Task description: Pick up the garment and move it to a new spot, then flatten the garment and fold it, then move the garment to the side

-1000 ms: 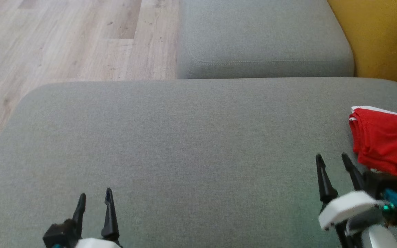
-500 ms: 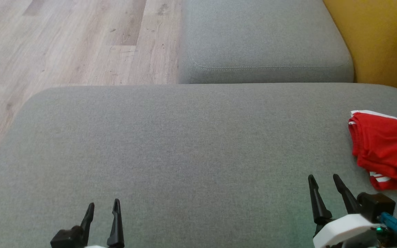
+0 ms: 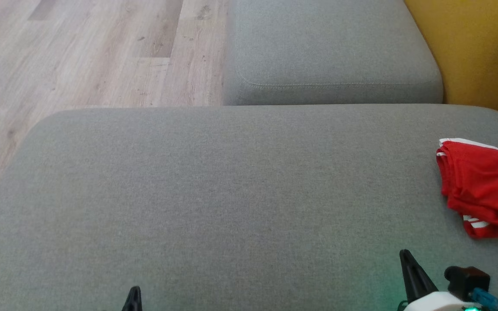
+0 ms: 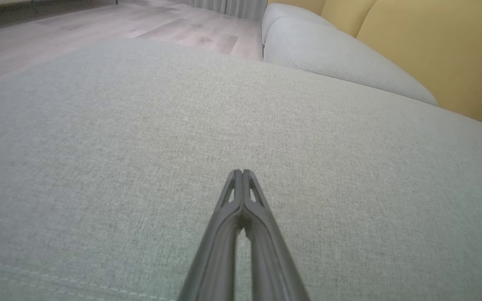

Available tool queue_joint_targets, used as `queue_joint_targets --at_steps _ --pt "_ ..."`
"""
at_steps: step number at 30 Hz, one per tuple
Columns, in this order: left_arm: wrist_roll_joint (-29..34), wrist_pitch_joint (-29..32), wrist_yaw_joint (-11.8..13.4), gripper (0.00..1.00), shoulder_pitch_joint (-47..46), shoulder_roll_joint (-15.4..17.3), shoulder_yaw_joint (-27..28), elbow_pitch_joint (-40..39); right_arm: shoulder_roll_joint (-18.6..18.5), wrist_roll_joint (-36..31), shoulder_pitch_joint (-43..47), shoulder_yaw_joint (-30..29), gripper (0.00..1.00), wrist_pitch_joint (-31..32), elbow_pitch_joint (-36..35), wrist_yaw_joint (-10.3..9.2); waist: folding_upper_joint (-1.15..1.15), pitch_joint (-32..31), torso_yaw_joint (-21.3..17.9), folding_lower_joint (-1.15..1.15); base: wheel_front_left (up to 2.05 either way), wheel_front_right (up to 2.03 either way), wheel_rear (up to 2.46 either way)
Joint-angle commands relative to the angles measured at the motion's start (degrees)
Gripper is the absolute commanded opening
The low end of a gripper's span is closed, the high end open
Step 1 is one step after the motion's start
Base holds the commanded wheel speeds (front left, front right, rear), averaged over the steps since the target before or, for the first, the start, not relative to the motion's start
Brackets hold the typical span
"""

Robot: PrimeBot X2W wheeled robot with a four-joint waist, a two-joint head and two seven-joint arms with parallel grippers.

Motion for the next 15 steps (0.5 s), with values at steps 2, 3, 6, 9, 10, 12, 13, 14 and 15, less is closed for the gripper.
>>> queue_joint_targets --at_steps 2,3,6,9,10,12,13,14,15 --pt "-1.9 0.6 -0.9 0.0 -2.8 0.1 1.8 -1.5 0.0 2.8 -2.7 -0.5 0.0 0.5 -1.9 0.03 0.0 0.2 -0.1 0.0 0.0 0.0 0.0" --pt "-2.3 0.7 -1.1 0.0 -2.9 -0.1 2.1 -1.5 0.0 3.4 -2.8 -0.6 0.0 0.5 -1.9 0.03 0.0 0.3 -0.2 0.0 0.0 0.0 0.0" --pt "-3.6 1.2 -1.6 0.0 -3.1 -0.4 3.0 -1.5 0.0 5.4 -3.1 -0.7 0.0 0.7 -2.0 0.04 0.0 0.5 -0.3 0.0 0.0 0.0 0.0" --pt "-4.4 1.5 -2.0 0.0 -3.3 -0.6 3.6 -1.5 0.0 6.7 -3.3 -0.8 0.0 0.8 -2.0 0.05 0.0 0.6 -0.3 0.0 0.0 0.0 0.0" --pt "-4.9 1.6 -2.2 0.0 -3.4 -0.8 3.9 -1.5 0.0 7.3 -3.4 -0.9 0.0 0.9 -2.0 0.05 0.0 0.7 -0.4 0.0 0.0 0.0 0.0" --pt "-5.7 1.9 -2.5 0.0 -3.6 -1.0 4.5 -1.5 -0.1 8.6 -3.6 -1.0 0.0 1.0 -2.1 0.06 0.0 0.8 -0.5 0.0 0.0 0.0 0.0" --pt "-6.1 2.1 -2.7 0.0 -3.7 -1.1 4.8 -1.5 -0.1 9.2 -3.7 -1.0 0.0 1.1 -2.1 0.06 0.0 0.8 -0.5 0.0 0.0 0.0 0.0" --pt "-6.5 2.2 -2.9 0.0 -3.8 -1.2 5.1 -1.5 -0.1 9.9 -3.8 -1.1 0.0 1.2 -2.1 0.06 0.0 0.9 -0.5 0.0 0.0 0.0 0.0" --pt "-7.0 2.4 -3.0 0.0 -3.9 -1.3 5.4 -1.5 -0.1 10.5 -3.9 -1.2 0.0 1.2 -2.1 0.07 0.0 1.0 -0.6 0.0 0.0 0.0 0.0"
